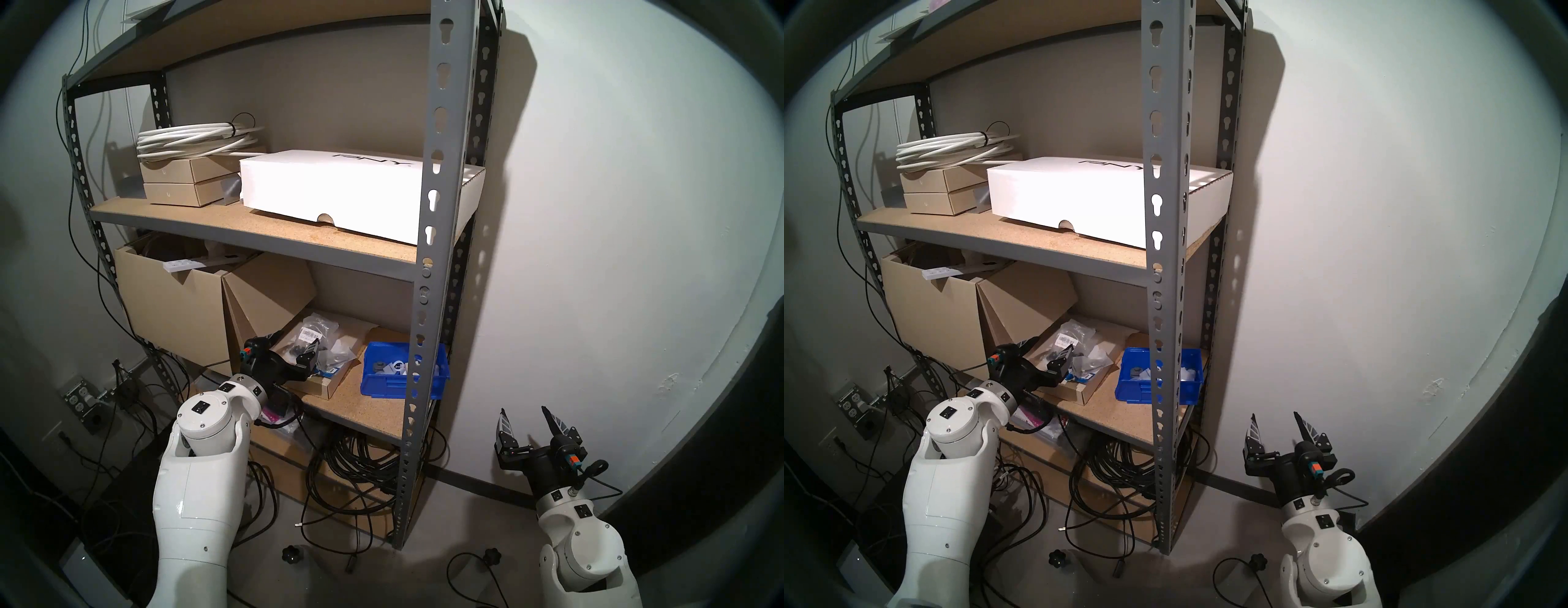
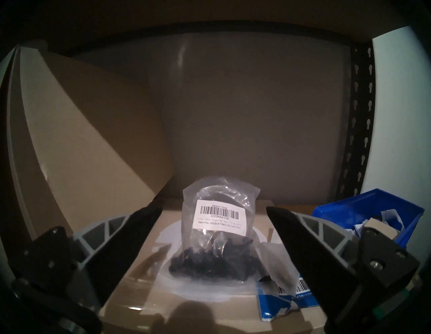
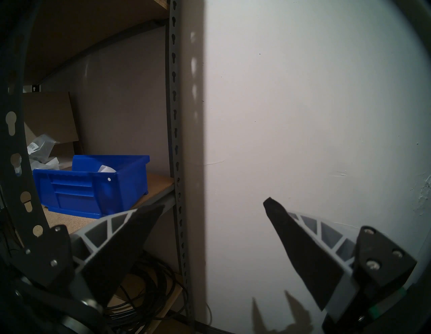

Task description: Organize the rack shelf by putting things into a case

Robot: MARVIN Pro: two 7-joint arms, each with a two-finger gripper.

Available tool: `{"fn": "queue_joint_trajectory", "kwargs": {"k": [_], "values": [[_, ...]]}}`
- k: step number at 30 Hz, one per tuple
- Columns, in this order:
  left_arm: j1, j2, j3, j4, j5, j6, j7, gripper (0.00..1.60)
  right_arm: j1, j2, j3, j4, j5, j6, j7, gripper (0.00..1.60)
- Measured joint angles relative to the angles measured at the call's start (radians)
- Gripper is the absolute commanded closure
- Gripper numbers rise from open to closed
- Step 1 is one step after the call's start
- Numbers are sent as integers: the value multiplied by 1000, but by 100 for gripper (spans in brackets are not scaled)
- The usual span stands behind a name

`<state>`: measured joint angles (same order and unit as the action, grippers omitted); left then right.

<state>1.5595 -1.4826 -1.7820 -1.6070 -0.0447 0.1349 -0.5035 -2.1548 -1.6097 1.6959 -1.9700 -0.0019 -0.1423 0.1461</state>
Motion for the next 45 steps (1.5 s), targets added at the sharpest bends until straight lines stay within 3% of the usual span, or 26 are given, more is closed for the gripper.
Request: {"fn": "queue_joint_trajectory", "kwargs": {"k": [8, 26, 28, 29, 30, 31, 32, 34, 43, 45], "values": [[-16, 14, 17, 10, 43, 44, 14, 0, 0, 0, 0, 0, 0, 0, 0, 0], [-63, 19, 36, 96, 60, 49, 35, 0, 0, 0, 0, 0, 0, 0, 0, 0], [-68, 19, 39, 100, 57, 53, 34, 11, 0, 0, 0, 0, 0, 0, 0, 0], [-73, 19, 42, 102, 55, 56, 33, 25, 0, 0, 0, 0, 0, 0, 0, 0], [-75, 18, 44, 104, 54, 58, 33, 27, 0, 0, 0, 0, 0, 0, 0, 0], [-78, 18, 45, 106, 53, 59, 33, 41, 0, 0, 0, 0, 0, 0, 0, 0], [-79, 18, 46, 106, 53, 60, 33, 41, 0, 0, 0, 0, 0, 0, 0, 0], [-84, 18, 49, 110, 51, 62, 32, 85, 0, 0, 0, 0, 0, 0, 0, 0], [-93, 18, 60, 125, 51, 69, 35, 88, 0, 0, 0, 0, 0, 0, 0, 0], [-94, 18, 62, 129, 51, 67, 39, 104, 0, 0, 0, 0, 0, 0, 0, 0]]}}
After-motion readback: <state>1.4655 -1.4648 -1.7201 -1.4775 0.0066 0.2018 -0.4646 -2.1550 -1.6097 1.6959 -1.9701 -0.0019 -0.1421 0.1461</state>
